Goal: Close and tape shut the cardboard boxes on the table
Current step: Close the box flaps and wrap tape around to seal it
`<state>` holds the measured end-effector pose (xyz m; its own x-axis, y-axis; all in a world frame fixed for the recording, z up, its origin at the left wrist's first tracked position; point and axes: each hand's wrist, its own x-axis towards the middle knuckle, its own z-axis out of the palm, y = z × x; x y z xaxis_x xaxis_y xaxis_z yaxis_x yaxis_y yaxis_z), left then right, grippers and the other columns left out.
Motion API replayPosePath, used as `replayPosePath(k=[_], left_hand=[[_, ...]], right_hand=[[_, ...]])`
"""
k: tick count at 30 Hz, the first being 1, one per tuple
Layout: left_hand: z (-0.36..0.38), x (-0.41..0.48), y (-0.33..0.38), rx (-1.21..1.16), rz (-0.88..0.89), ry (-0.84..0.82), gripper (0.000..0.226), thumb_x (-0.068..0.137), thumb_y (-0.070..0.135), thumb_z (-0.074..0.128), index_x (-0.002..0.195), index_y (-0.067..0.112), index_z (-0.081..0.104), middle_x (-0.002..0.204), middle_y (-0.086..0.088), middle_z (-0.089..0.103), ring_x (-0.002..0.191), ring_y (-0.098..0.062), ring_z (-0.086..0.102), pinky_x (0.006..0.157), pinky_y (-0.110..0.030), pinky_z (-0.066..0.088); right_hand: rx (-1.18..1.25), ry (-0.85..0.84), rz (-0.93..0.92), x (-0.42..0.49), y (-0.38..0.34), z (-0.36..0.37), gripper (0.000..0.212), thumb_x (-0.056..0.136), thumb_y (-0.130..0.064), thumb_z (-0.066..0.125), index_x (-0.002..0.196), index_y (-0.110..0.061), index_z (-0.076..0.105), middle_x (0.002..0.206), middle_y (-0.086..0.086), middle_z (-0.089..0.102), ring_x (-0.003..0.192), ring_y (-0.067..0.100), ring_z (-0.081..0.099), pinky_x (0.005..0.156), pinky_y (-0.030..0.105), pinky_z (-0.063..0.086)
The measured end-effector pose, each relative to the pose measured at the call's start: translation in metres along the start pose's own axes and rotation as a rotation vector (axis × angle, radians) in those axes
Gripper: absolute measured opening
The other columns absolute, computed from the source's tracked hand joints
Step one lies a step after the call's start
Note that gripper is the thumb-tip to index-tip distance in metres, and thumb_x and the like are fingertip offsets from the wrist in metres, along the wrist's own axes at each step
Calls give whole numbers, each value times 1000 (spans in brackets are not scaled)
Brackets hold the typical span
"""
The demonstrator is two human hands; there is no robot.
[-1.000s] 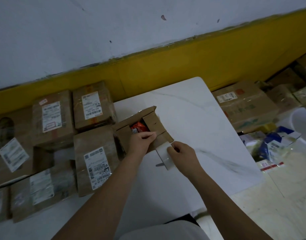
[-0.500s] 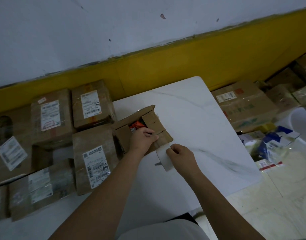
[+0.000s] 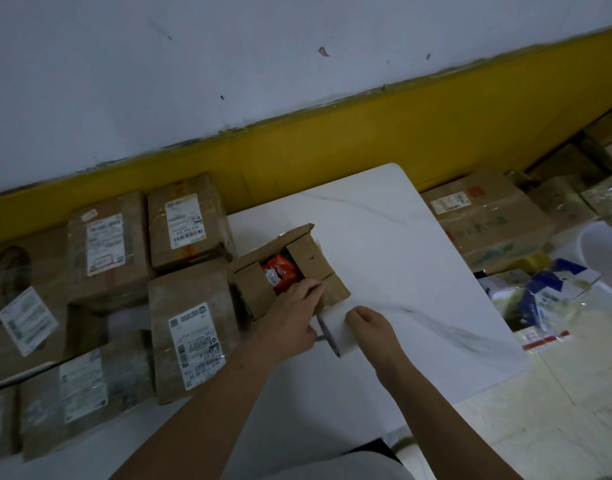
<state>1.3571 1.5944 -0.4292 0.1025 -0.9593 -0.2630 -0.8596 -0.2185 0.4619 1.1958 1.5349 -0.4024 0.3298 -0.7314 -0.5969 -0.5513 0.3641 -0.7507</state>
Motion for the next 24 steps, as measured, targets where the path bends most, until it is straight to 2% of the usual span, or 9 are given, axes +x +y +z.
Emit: replayPosePath(k=[3, 5, 10, 12, 15, 18, 22, 24], left_hand=[[10, 9, 5, 94, -100, 43, 81, 84, 39, 71, 148, 18, 26, 143, -3, 38, 128, -18, 41, 106, -30, 41], [16, 15, 8, 113, -131, 24, 85, 80, 46, 73, 145, 16, 27, 137, -5, 45, 122, -19, 46, 101, -32, 44], [14, 21, 10, 228, -85, 83, 48, 86, 26, 67, 126, 21, 43, 130, -3, 47, 116, -20, 47, 94, -33, 46], [13, 24, 9, 233, -56, 69, 44, 86, 16, 66, 125, 20, 45, 129, -2, 45, 116, -20, 46, 93, -33, 47], [2, 31, 2, 94, -65, 3, 43, 87, 12, 64, 128, 18, 49, 131, -1, 45, 117, -20, 46, 96, -34, 47], [-13, 37, -8, 1, -78, -47, 48, 89, 12, 61, 136, 18, 51, 137, -1, 47, 122, -21, 49, 102, -34, 44], [-19, 39, -15, -18, -80, -22, 59, 97, 13, 52, 151, 27, 33, 152, -2, 38, 132, -22, 44, 109, -33, 40], [-16, 37, -18, 51, -34, 19, 58, 100, 15, 47, 152, 33, 28, 153, 0, 36, 131, -20, 44, 107, -34, 43]], right_hand=[[10, -17, 12, -1, 7, 2, 24, 100, -22, 47, 79, -13, 54, 80, 5, 52, 73, 16, 45, 65, 27, 35], [-27, -50, 7, -2, 11, 2, 23, 100, -27, 49, 84, -14, 58, 84, 2, 55, 75, 15, 48, 64, 24, 37], [-21, -76, -67, -3, 21, -6, 26, 100, -29, 51, 78, -17, 55, 77, -2, 54, 71, 11, 47, 65, 23, 36], [-40, -85, -100, -6, 23, -5, 29, 101, -32, 49, 79, -15, 55, 77, 0, 54, 72, 11, 47, 67, 25, 36], [-34, -88, -137, -8, 22, -3, 30, 103, -34, 46, 89, -11, 59, 84, 7, 58, 75, 10, 49, 70, 24, 37], [-30, -84, -189, -8, 12, 0, 28, 103, -35, 46, 94, -14, 61, 86, 4, 60, 76, 8, 52, 68, 19, 39], [45, -151, -190, -5, -5, 5, 26, 99, -40, 52, 114, -24, 64, 105, -4, 67, 98, 12, 62, 67, 13, 49], [99, -173, -183, -4, -9, 7, 27, 99, -38, 52, 117, -23, 65, 107, -1, 69, 99, 14, 64, 65, 11, 50]])
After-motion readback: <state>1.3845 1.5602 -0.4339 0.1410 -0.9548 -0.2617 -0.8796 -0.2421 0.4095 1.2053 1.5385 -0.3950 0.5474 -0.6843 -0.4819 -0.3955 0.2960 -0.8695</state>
